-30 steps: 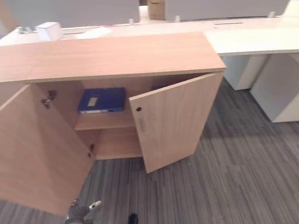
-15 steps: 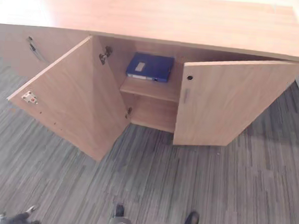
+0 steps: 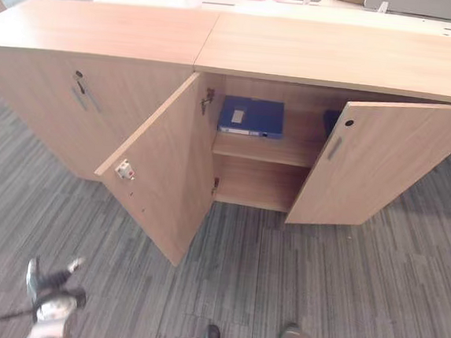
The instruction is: Put the empty folder in the office cabinet
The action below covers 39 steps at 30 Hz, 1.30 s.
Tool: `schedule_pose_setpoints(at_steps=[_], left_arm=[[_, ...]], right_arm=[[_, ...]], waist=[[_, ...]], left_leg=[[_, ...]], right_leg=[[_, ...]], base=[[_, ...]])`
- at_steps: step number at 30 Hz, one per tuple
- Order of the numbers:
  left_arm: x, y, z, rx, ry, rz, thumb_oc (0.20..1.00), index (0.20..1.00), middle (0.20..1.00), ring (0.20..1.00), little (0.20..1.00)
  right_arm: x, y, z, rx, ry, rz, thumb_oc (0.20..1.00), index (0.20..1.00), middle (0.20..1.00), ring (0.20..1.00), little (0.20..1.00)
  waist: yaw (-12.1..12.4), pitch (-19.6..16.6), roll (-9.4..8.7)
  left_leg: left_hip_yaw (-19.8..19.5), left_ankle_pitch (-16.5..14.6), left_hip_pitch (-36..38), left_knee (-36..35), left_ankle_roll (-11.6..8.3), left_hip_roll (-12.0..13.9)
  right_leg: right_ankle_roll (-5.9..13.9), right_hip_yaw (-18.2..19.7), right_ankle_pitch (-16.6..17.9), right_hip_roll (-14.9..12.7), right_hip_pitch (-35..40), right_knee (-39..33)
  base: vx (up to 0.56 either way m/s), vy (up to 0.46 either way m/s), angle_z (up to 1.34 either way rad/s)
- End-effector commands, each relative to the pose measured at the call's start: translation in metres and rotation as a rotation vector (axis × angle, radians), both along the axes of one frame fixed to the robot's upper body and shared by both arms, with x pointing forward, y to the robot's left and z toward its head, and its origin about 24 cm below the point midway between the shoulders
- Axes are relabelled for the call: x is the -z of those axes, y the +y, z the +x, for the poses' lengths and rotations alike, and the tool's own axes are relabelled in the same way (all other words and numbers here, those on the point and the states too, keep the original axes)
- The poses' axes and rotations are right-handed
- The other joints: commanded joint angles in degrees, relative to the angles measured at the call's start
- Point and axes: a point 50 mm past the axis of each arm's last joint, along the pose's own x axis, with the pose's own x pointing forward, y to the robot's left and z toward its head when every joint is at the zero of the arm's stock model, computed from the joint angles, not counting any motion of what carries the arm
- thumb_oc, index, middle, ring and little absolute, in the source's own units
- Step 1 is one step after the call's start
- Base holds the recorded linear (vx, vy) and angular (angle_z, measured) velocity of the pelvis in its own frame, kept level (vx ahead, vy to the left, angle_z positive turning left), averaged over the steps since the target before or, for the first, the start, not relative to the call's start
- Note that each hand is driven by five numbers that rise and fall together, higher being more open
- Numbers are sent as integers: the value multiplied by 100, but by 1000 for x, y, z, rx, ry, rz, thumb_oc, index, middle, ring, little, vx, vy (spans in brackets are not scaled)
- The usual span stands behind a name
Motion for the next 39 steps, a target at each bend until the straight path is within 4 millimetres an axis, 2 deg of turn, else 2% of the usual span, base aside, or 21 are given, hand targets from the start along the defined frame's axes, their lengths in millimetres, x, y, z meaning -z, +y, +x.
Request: schedule_pose_setpoints(at_steps=[1,2,7,8,10,11,14,15,16,19,20,23,29,30,32,33,35,36,37,38,39], left_arm=[[-13,46,-28,-113,42,189,1000,1000,1000,1000,1000],[-13,46,-28,-113,42,189,1000,1000,1000,1000,1000],[-39,55,-15,-96,-16,286,1000,1000,1000,1000,1000],[-54,53,-3,-70,-80,317,1000,1000,1000,1000,1000],[-58,49,1,-51,-104,319,1000,1000,1000,1000,1000],[-70,30,15,17,-206,297,1000,1000,1000,1000,1000],[-71,7,21,101,-269,242,1000,1000,1000,1000,1000],[-71,7,21,100,-269,242,1000,1000,1000,1000,1000],[-71,-6,24,140,-302,203,1000,1000,1000,1000,1000],[-69,-16,25,175,-322,162,1000,1000,1000,1000,1000],[-69,-26,26,204,-346,117,1000,1000,1000,1000,1000],[-69,-35,28,233,-374,66,1000,1000,1000,1000,1000],[-68,-41,30,227,-408,-19,1000,1000,1000,1000,1000],[-66,-51,32,234,-441,-126,1000,1000,1000,1000,1000],[-64,-55,33,243,-451,-172,1000,1000,1000,1000,1000],[-59,-71,35,272,-499,-379,1000,1000,1000,1000,1000],[-48,-96,34,328,-533,-679,1000,1000,1000,1000,1000],[-48,-96,34,328,-533,-681,1000,1000,1000,1000,1000],[-48,-131,33,492,-520,-888,1000,1000,1000,1000,1000],[-51,-151,32,585,-505,-984,1000,1000,1000,1000,1000],[-51,-151,32,585,-505,-984,1000,1000,1000,1000,1000]], right_arm=[[-13,-40,9,51,38,-102,1000,1000,1000,1000,1000],[-13,-40,9,51,38,-102,1000,1000,1000,1000,1000],[-11,-35,3,49,41,-78,1000,1000,1000,1000,1000],[-11,-35,0,41,43,-79,1000,1000,1000,1000,1000],[-10,-34,-1,36,46,-75,1000,1000,1000,1000,1000],[-10,-33,-1,32,41,-75,1000,1000,1000,1000,1000],[-9,-31,-1,18,44,-67,1000,1000,1000,1000,1000],[-9,-31,-1,17,44,-68,1000,1000,1000,1000,1000],[-9,-29,-2,15,45,-61,1000,1000,1000,1000,1000],[-9,-28,-4,13,53,-56,1000,1000,1000,1000,1000],[-9,-28,-5,9,58,-53,1000,1000,1000,1000,1000],[-9,-30,-6,10,59,-58,1000,1000,1000,1000,1000],[-9,-31,-6,1,59,-61,1000,1000,1000,1000,1000],[-9,-31,-6,-13,61,-64,1000,1000,1000,1000,1000],[-9,-31,-6,-18,60,-64,1000,1000,1000,1000,1000],[-10,-33,-4,-42,60,-69,1000,1000,1000,1000,1000],[-10,-33,-3,-95,73,-66,1000,1000,1000,1000,1000],[-10,-34,-3,-95,74,-66,1000,1000,1000,1000,1000],[-10,-33,-2,-126,85,-55,1000,1000,1000,1000,1000],[-10,-32,0,-142,83,-51,1000,1000,1000,1000,1000],[-10,-32,0,-142,83,-51,1000,1000,1000,1000,1000]], waist=[[143,-128,-318],[143,-128,-318],[85,-272,-413],[19,-338,-475],[-2,-367,-499],[-45,-415,-550],[-76,-464,-586],[-75,-464,-586],[-94,-498,-610],[-106,-528,-613],[-113,-554,-623],[-128,-583,-635],[-156,-624,-638],[-167,-643,-641],[-171,-640,-640],[-178,-626,-630],[-200,-629,-616],[-199,-631,-614],[-242,-633,-588],[-270,-632,-572],[-270,-632,-572]], left_leg=[[-226,-377,-329,-35,-541,95],[-226,-377,-329,-35,-541,95],[-127,-427,-268,-54,-525,120],[-89,-471,-224,-63,-527,140],[-73,-499,-198,-63,-528,146],[-36,-542,-139,-63,-534,171],[5,-583,-68,-63,-539,199],[6,-584,-67,-63,-539,199],[19,-613,-27,-63,-543,216],[41,-638,25,-63,-542,230],[69,-652,61,-63,-548,254],[90,-671,111,-63,-551,274],[125,-676,155,-63,-561,308],[132,-673,161,-63,-562,316],[137,-671,159,-63,-562,319],[149,-661,159,-63,-561,319],[177,-651,139,-63,-548,302],[177,-654,141,-63,-548,303],[209,-681,145,-63,-530,279],[207,-695,144,-63,-520,271],[207,-695,144,-63,-520,271]], right_leg=[[750,-714,920,-1472,1076,-1999],[750,-714,920,-1472,1076,-1999],[792,-620,977,-1478,1205,-2242],[819,-596,1018,-1494,1240,-2295],[826,-573,1014,-1494,1264,-2323],[828,-563,1028,-1506,1315,-2382],[815,-543,1019,-1495,1377,-2431],[815,-542,1020,-1494,1378,-2431],[808,-537,1013,-1484,1417,-2469],[795,-515,1014,-1467,1457,-2504],[785,-517,1000,-1455,1501,-2525],[774,-505,989,-1439,1563,-2564],[757,-488,976,-1413,1605,-2581],[752,-484,975,-1407,1622,-2588],[753,-483,976,-1408,1626,-2589],[755,-493,1000,-1410,1628,-2577],[765,-493,1068,-1424,1605,-2567],[765,-493,1068,-1422,1607,-2568],[778,-493,1104,-1439,1610,-2566],[784,-479,1116,-1445,1601,-2565],[784,-479,1116,-1445,1601,-2565]], base=[[-3,2,78],[9,-16,18],[53,-10,-27],[49,-24,-5],[46,-31,-10],[33,-41,-35],[26,-38,-50],[24,-38,-25],[24,-39,-10],[28,-38,-7],[25,-39,2],[27,-36,0],[5,-7,0],[0,0,0],[0,0,0],[0,0,0],[-25,6,3],[-7,14,3],[0,0,0],[0,0,0],[3,11,5]])
